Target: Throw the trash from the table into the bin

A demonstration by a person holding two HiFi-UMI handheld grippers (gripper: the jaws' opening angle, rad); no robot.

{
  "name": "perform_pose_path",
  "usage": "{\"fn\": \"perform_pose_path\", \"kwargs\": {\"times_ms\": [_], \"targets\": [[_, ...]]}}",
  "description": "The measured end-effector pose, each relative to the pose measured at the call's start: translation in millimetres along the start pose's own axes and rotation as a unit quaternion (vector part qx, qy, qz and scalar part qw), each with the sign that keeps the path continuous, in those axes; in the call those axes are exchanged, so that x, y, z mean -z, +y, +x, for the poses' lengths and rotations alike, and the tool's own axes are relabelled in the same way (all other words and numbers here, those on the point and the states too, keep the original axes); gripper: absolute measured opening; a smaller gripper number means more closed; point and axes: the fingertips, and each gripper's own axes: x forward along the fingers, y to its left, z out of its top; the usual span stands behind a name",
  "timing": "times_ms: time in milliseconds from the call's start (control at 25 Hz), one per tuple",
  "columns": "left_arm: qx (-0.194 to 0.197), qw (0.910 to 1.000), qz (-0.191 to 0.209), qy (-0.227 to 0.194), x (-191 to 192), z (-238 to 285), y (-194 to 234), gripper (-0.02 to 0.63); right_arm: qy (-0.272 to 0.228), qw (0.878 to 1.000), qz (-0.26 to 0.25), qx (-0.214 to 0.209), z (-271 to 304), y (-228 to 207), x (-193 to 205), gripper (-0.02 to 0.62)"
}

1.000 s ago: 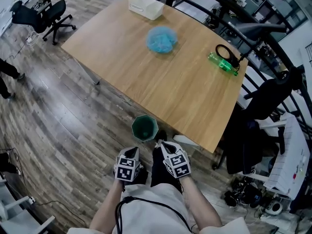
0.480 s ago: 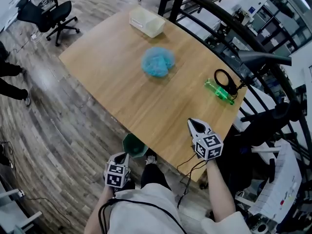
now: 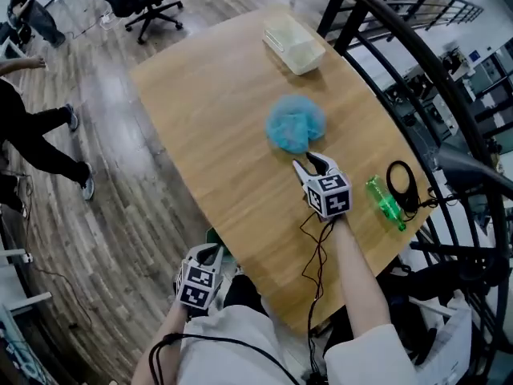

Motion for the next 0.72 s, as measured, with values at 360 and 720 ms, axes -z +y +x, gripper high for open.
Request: {"fn": "perform_pose_path", "kwargs": {"times_ms": [360, 720], "targets": [[-0.026, 0.9987, -0.037, -0.024, -48.5, 19.5, 9.2, 0.021, 0.062, 0.997, -0.014, 0.044, 105.2, -39.7, 8.1, 0.408], [-0.037, 0.9976, -0.056, -0.019, -40.9, 19.3, 25.4, 0.021, 0.040, 0.996, -0.008, 0.075, 104.9, -46.8, 6.1, 0.030]]}}
